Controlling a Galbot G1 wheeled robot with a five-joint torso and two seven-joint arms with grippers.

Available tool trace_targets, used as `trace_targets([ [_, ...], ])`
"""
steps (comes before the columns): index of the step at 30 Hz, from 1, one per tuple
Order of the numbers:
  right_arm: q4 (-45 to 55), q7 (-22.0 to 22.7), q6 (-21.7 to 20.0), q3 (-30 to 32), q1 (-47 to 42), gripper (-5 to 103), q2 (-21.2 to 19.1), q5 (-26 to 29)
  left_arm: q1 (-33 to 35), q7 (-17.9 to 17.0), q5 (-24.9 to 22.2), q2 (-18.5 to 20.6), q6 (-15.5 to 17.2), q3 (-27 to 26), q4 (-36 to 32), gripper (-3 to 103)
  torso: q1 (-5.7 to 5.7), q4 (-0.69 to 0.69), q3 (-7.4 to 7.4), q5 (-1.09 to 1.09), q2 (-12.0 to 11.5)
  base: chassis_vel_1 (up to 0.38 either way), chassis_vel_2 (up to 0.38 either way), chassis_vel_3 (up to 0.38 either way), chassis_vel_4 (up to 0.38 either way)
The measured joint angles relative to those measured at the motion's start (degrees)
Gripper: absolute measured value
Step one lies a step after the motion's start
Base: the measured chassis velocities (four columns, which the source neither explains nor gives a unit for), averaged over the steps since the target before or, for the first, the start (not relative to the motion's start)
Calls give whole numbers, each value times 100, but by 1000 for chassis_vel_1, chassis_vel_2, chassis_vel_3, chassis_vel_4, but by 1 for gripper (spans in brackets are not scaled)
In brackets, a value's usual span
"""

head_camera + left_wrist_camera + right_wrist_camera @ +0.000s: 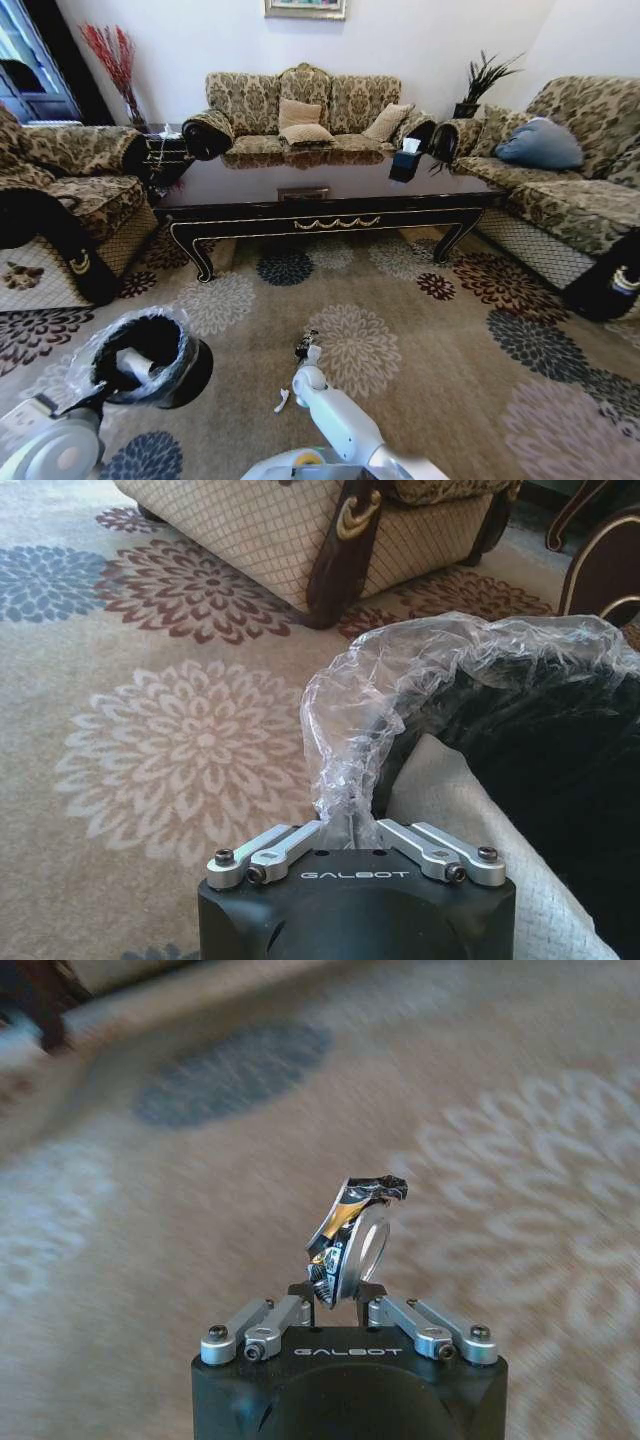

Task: Move to the front of the table and pick up the trash from the floor, then place it into the trash bin.

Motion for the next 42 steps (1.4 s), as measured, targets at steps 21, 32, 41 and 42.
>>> trace_targets([
  [21,2576,-2591,2113,-2163,1243,20,-1498,-227,-1304,180,47,503,20,1370,1070,2,0,0,1,1,0,0,0,0,0],
  [32,2031,-2908,2666,-2920,1559,20,-1270,-962,-2011,410,130,471,-84,1869,1412,2,0,0,0,0,0,0,0,0,0],
  [41,1961,-2751,2647,-3021,1626,31,-1206,-1050,-2074,476,107,530,-106,1846,1452,2,0,0,0,0,0,0,0,0,0],
  [42,1961,-2750,2640,-3012,1626,36,-1209,-1081,-2073,478,105,537,-106,1844,1452,2,0,0,0,0,0,0,0,0,0],
])
